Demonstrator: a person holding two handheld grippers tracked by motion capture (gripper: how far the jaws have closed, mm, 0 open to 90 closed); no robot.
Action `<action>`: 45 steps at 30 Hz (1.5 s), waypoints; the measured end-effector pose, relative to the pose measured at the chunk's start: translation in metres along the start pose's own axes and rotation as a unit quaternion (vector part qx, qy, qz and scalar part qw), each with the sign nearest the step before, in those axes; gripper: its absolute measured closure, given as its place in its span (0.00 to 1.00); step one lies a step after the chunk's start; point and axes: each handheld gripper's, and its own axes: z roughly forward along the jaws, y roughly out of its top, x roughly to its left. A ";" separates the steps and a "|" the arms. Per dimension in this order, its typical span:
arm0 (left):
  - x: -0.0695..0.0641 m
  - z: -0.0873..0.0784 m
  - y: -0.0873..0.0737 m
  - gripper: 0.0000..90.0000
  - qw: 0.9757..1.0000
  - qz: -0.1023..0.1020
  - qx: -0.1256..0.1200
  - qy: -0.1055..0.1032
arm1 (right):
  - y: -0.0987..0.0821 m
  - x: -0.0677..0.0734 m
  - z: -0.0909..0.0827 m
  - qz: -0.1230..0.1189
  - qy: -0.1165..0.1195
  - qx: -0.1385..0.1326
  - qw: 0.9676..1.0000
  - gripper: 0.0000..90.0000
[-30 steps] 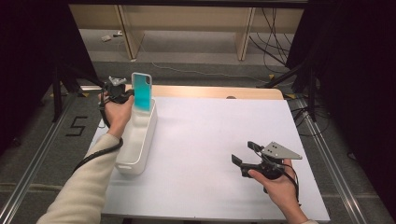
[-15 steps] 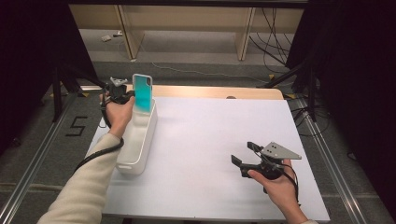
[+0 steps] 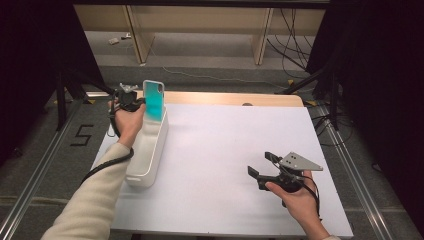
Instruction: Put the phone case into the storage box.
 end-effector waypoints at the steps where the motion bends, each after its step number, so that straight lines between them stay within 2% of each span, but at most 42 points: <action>1: 0.000 0.000 0.000 0.98 1.000 0.000 0.001 0.000 | 0.000 0.000 0.000 -0.002 -0.004 0.001 1.000 0.20; 16: -0.001 0.003 0.001 0.98 1.000 0.012 0.017 0.000 | 0.000 0.001 0.000 0.004 -0.005 0.003 1.000 0.20; 18: -0.002 0.004 0.001 0.98 1.000 0.011 0.021 0.001 | -0.001 -0.001 0.001 -0.004 -0.008 -0.003 1.000 0.20; 20: -0.002 0.004 0.002 0.98 1.000 0.014 0.024 0.001 | 0.000 0.000 0.000 0.004 -0.005 0.003 1.000 0.20; 22: -0.002 0.005 0.002 0.98 1.000 0.015 0.026 0.000 | 0.000 0.000 0.000 -0.001 -0.003 0.003 1.000 0.20; 25: -0.002 0.006 0.002 0.98 0.999 0.017 0.030 -0.001 | 0.000 0.001 0.000 0.005 -0.005 0.004 1.000 0.20; 31: -0.004 0.007 0.002 0.97 0.999 0.020 0.039 -0.003 | -0.001 -0.001 0.001 -0.003 -0.006 -0.001 1.000 0.20; 33: -0.004 0.008 0.002 0.97 0.999 0.028 0.043 -0.005 | 0.000 0.000 0.000 0.000 -0.006 0.001 1.000 0.20; 36: -0.004 0.009 0.002 0.97 0.998 0.026 0.051 -0.004 | 0.000 0.000 0.000 0.004 -0.005 0.003 1.000 0.20; 39: -0.005 0.010 0.002 0.97 0.998 0.029 0.058 -0.002 | 0.000 0.000 -0.001 0.003 -0.003 0.003 1.000 0.20; 40: -0.004 0.009 0.003 0.97 0.997 0.039 0.069 -0.002 | 0.000 -0.001 0.001 -0.003 -0.001 -0.007 1.000 0.20; 45: -0.004 0.011 0.003 0.97 0.996 0.041 0.080 0.001 | 0.000 0.000 0.001 -0.002 -0.002 -0.007 1.000 0.20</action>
